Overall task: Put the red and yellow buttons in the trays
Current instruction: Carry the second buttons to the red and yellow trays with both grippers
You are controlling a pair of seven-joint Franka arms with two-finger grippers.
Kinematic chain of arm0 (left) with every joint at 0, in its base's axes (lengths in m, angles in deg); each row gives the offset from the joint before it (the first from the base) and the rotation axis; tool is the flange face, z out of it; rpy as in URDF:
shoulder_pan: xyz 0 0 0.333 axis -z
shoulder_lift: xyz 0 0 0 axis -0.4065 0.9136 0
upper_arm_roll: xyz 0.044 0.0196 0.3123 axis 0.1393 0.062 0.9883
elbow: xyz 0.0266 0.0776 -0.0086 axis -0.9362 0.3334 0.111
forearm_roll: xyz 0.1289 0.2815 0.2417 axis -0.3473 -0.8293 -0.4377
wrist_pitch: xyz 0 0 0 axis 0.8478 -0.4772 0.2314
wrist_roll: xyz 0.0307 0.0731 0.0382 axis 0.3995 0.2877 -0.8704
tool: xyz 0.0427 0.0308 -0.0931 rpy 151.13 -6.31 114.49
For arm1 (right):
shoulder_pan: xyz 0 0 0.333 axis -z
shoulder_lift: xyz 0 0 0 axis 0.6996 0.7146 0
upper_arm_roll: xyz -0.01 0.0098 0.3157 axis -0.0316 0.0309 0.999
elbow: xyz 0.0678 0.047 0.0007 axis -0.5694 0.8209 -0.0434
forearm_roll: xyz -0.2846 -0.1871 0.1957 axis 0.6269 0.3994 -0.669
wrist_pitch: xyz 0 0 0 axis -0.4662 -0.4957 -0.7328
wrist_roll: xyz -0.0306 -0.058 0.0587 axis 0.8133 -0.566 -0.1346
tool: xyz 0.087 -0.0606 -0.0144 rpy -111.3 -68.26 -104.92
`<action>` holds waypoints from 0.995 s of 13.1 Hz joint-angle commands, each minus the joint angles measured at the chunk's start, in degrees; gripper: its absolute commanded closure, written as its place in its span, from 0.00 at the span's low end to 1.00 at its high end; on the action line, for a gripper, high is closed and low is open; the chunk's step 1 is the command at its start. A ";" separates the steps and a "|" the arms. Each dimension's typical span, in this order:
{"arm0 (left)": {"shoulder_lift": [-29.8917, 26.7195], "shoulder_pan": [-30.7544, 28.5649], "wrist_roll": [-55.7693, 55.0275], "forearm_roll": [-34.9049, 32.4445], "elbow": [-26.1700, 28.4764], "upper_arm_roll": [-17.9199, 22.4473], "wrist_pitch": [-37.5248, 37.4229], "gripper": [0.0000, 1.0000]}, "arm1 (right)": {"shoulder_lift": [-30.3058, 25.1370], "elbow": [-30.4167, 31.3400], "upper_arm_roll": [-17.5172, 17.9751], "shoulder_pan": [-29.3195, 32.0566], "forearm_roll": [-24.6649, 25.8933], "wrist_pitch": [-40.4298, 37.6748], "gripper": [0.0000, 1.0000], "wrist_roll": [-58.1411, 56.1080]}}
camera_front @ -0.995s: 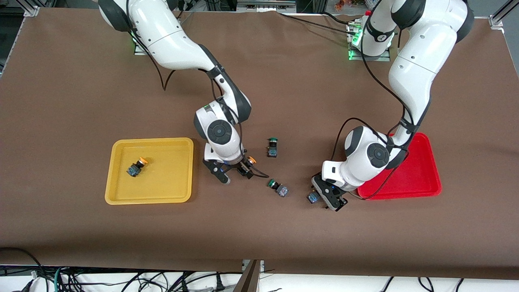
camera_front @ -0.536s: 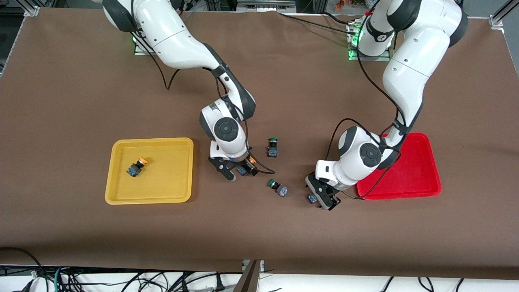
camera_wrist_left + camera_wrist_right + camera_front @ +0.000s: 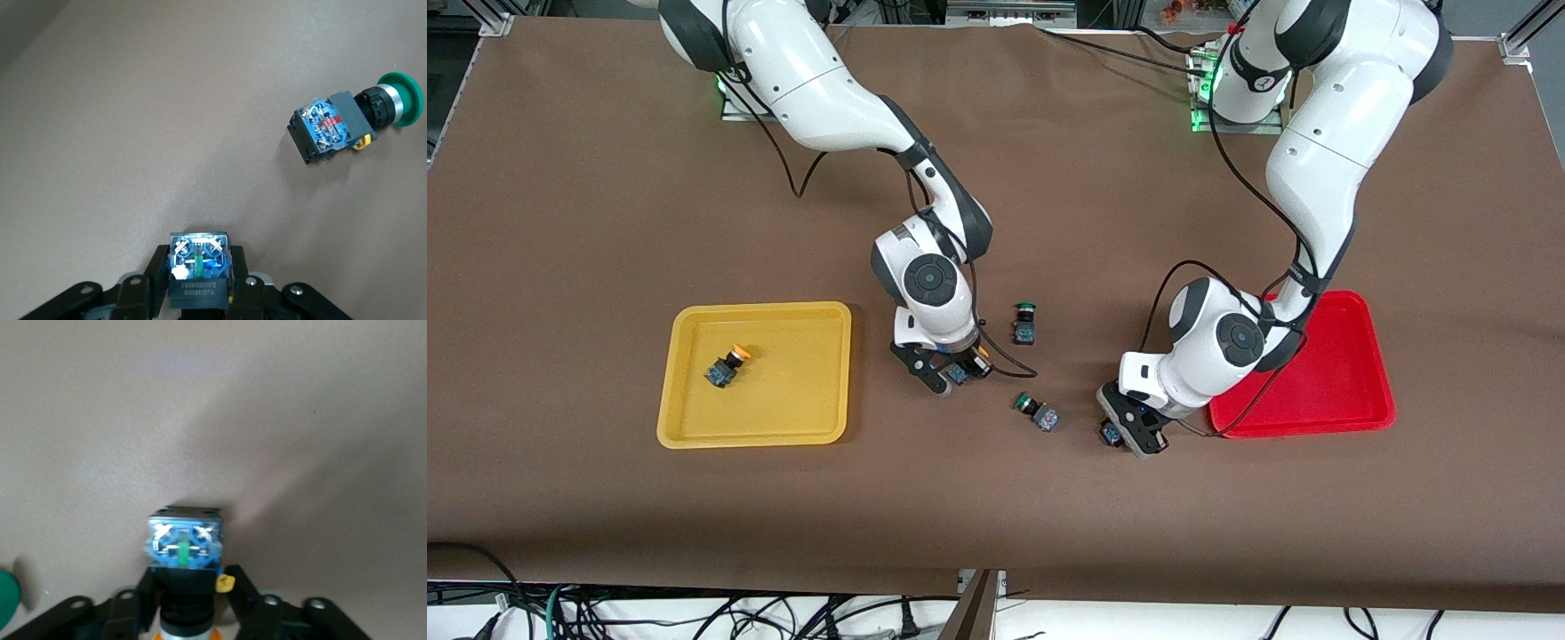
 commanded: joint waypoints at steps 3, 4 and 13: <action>-1.66 0.01 -0.32 1.37 -1.34 -0.12 -3.60 0.83 | -4.55 -2.72 0.13 5.20 -0.53 -12.08 0.89 -10.98; -2.97 -0.08 -1.11 1.37 -1.34 -0.12 -6.23 0.84 | -6.14 -2.81 0.31 7.14 -0.70 -14.81 0.89 -14.67; -13.79 -7.28 -1.65 0.49 -1.43 1.02 -29.45 0.89 | -10.55 4.12 -6.44 16.92 -0.62 -27.59 0.89 -48.95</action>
